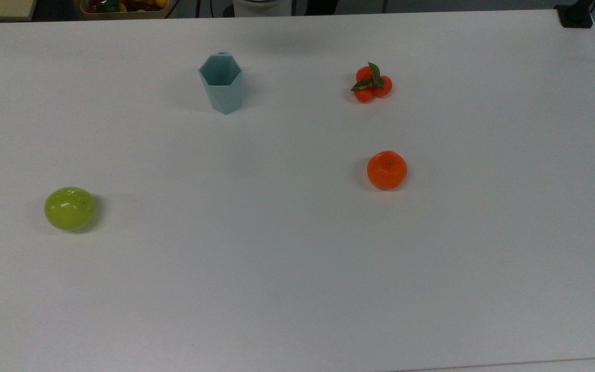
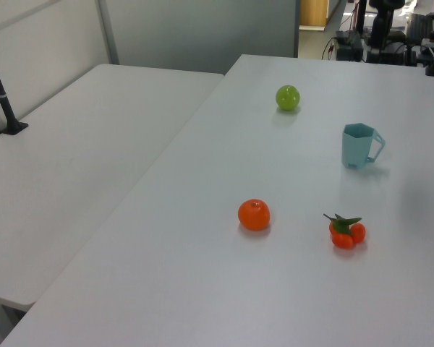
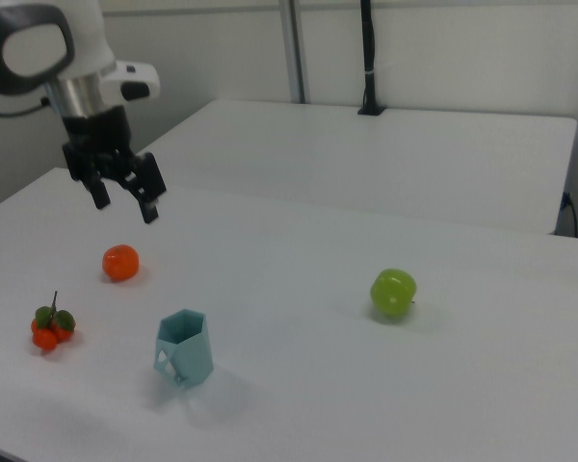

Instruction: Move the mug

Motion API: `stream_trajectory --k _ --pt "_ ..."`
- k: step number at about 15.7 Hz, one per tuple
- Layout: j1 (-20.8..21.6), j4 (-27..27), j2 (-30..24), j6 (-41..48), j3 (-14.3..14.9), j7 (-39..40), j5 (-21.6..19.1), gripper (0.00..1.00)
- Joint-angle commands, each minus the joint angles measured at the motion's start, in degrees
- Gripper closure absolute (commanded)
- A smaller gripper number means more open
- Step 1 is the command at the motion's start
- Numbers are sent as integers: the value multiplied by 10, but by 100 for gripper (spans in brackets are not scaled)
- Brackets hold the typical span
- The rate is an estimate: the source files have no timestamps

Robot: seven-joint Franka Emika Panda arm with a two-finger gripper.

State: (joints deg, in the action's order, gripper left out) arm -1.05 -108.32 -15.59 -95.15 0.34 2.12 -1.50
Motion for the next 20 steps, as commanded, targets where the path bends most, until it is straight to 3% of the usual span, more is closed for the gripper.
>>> stream_trajectory --k 1,4,8,13,20 --pt "7 94 39 74 -16 -98 -25 0" --pt "3 100 49 67 -40 -137 -25 0" --pt "2 119 88 11 -39 -87 -17 0" --pt "7 119 110 -54 -11 25 -18 0" --pt "17 113 104 -52 1 28 -20 0"
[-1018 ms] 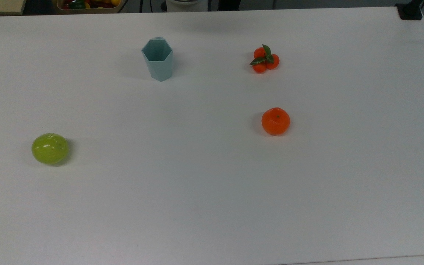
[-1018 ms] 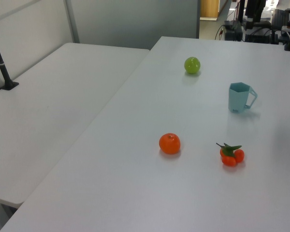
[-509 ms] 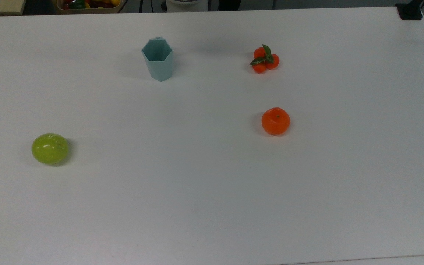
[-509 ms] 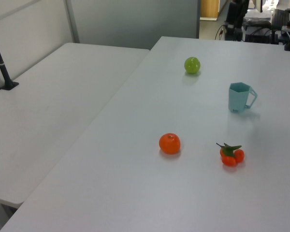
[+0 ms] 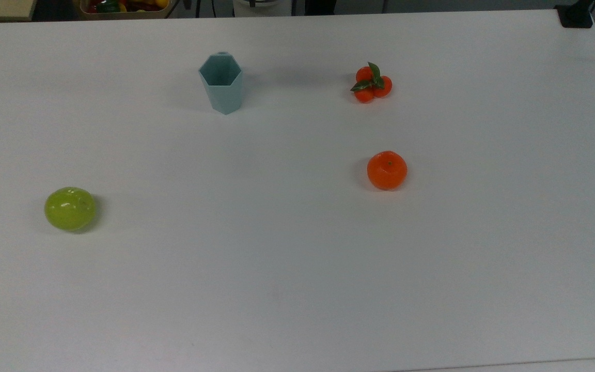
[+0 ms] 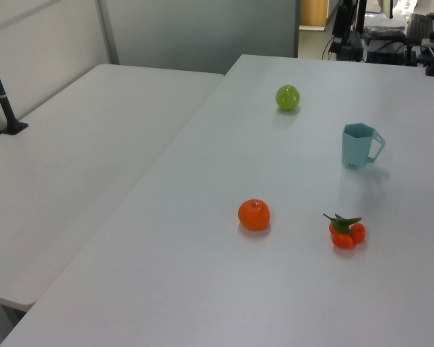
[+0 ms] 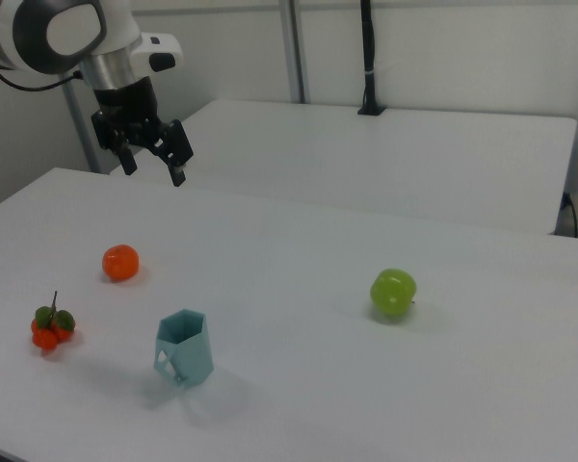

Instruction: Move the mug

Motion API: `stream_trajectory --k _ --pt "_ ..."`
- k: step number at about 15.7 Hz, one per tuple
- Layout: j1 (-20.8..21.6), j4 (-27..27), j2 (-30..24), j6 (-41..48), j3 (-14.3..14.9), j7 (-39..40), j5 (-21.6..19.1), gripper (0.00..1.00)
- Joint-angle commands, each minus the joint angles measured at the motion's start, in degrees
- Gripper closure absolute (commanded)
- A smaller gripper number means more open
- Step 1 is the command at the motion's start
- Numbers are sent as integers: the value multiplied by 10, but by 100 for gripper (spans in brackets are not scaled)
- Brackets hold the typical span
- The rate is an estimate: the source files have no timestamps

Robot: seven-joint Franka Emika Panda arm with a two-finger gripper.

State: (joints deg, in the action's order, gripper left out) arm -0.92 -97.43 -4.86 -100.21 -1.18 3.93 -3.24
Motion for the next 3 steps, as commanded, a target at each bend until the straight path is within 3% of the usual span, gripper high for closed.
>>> stream_trajectory --k 1,3 --pt "15 3 -3 0 16 10 -2 0" --pt "19 3 -3 1 16 11 -2 0"
